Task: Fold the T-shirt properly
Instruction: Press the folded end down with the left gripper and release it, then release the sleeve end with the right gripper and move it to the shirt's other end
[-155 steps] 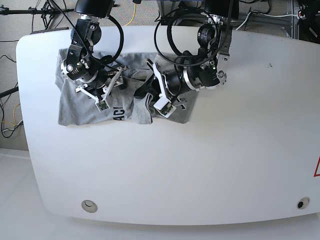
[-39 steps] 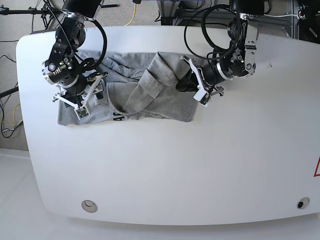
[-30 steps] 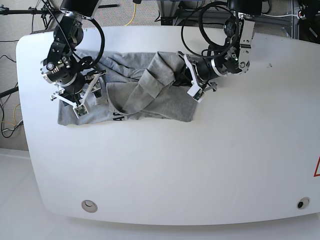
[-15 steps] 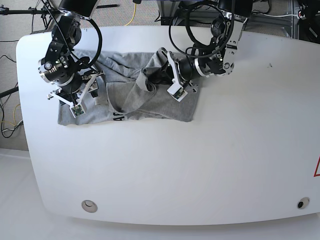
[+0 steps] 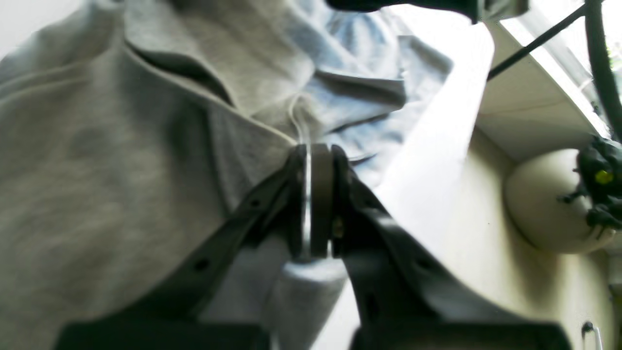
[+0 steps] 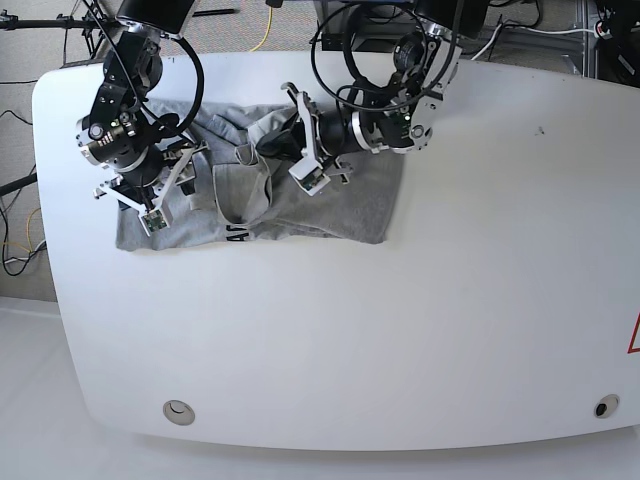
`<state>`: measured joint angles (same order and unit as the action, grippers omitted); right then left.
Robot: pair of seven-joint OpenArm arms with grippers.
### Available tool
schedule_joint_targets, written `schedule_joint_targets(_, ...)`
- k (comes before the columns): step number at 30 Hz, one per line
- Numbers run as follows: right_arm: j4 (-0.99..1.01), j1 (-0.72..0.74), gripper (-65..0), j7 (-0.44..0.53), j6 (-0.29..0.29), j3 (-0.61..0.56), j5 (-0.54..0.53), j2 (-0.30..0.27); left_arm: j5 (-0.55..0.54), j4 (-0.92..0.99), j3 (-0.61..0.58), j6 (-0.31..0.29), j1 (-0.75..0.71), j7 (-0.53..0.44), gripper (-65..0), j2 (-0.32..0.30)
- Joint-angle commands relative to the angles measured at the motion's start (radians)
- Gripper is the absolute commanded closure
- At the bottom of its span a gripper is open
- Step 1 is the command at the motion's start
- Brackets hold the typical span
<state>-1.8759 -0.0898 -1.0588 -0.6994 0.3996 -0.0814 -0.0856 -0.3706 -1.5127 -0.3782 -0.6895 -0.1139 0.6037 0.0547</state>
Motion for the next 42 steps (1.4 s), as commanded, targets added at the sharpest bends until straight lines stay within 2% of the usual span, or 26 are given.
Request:
schedule_joint_targets(1,-0.018,0.012,-33.1,0.012,0.001,0.003,-0.008,-0.009,-0.023,-0.021,-0.017,-0.009,0.015,-0.023,0.0,0.014)
schedule_joint_targets(8,-0.017,0.012,-33.1,0.012,0.001,0.003,-0.008,-0.027,-0.021,-0.094,-0.011,-0.009,0.035,-0.020,0.0,0.004)
schedule_joint_targets(17,-0.017,0.015,-33.1,0.012,0.001,0.005,-0.007,-0.030,-0.020,-0.147,0.098,-0.009,0.053,-0.018,0.0,-0.089)
schedule_joint_targets(25,-0.015,0.026,-33.1,0.012,0.001,0.006,-0.007,-0.047,-0.021,-0.035,0.173,-0.009,0.064,-0.028,0.0,-0.157)
schedule_joint_targets(32,-0.014,0.048,-33.3,0.012,0.001,0.111,-0.007,-0.047,-0.020,0.111,0.183,-0.009,0.062,-0.166,0.0,-0.177)
schedule_joint_targets(42,0.063,0.065,-33.5,0.013,0.001,0.241,-0.008,-0.049,-0.020,0.289,0.161,-0.009,0.073,-0.255,0.0,-0.175)
